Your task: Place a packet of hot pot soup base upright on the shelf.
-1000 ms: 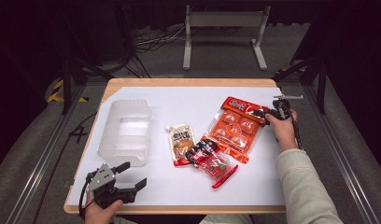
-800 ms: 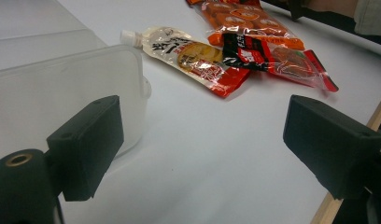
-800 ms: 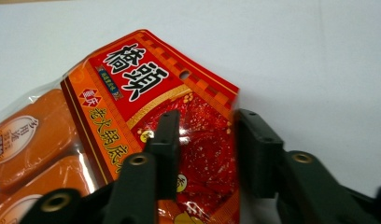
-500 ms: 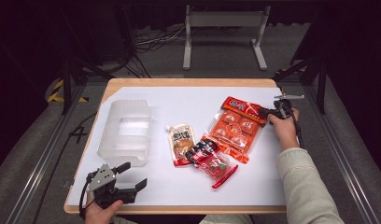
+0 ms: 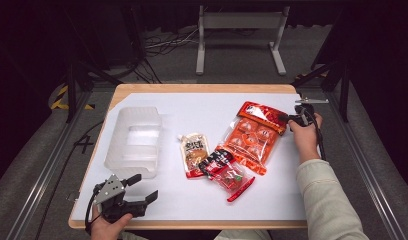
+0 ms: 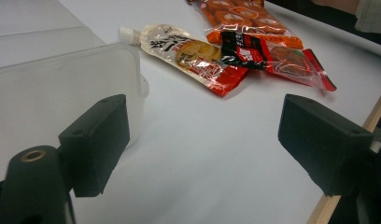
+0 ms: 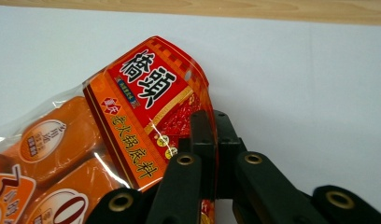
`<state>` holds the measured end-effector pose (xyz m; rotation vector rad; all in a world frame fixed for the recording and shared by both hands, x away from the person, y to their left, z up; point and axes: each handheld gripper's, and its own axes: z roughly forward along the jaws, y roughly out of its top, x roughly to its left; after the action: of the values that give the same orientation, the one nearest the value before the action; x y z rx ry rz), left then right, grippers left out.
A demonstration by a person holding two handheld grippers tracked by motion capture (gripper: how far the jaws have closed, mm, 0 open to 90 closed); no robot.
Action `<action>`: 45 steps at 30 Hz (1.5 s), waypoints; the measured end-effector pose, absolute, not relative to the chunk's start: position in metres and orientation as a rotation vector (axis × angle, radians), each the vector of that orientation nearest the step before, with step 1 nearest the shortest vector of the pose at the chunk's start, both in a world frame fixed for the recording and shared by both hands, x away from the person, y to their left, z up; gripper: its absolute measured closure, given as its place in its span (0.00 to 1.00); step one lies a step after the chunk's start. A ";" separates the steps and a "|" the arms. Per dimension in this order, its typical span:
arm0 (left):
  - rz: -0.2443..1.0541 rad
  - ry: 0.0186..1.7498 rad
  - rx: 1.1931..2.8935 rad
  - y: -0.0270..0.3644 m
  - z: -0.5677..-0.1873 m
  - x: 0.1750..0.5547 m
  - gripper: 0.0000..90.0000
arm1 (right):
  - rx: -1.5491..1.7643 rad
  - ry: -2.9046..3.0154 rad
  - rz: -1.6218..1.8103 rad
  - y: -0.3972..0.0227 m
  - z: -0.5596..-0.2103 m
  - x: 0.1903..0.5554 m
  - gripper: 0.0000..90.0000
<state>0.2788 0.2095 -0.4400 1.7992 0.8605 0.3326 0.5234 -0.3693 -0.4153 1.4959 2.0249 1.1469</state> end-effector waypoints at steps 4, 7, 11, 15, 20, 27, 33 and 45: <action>0.313 0.859 1.783 0.208 -0.438 0.281 0.22 | 1.476 2.007 1.178 -0.370 -0.404 0.517 1.00; 0.296 0.865 1.787 0.206 -0.436 0.282 0.26 | 1.447 1.992 1.221 -0.370 -0.394 0.512 1.00; 0.292 0.847 1.788 0.203 -0.432 0.283 0.27 | 1.384 1.987 1.271 -0.368 -0.375 0.505 1.00; 0.293 0.834 1.788 0.202 -0.429 0.283 0.27 | 1.326 1.996 1.301 -0.365 -0.357 0.498 1.00; 0.272 0.852 1.831 0.198 -0.428 0.287 0.27 | 1.222 1.984 1.411 -0.357 -0.330 0.484 1.00; 0.189 0.793 1.825 0.195 -0.427 0.290 0.28 | 1.125 1.986 1.485 -0.347 -0.305 0.467 1.00; 0.189 0.763 1.771 0.198 -0.424 0.295 0.23 | 1.051 1.995 1.524 -0.340 -0.287 0.455 1.00; 0.177 0.704 1.796 0.188 -0.420 0.305 0.10 | 0.927 2.011 1.593 -0.323 -0.260 0.431 1.00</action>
<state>0.3051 0.1878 -0.4202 1.7959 0.7040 0.1765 0.4310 -0.3234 -0.2599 0.9268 2.0106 1.5925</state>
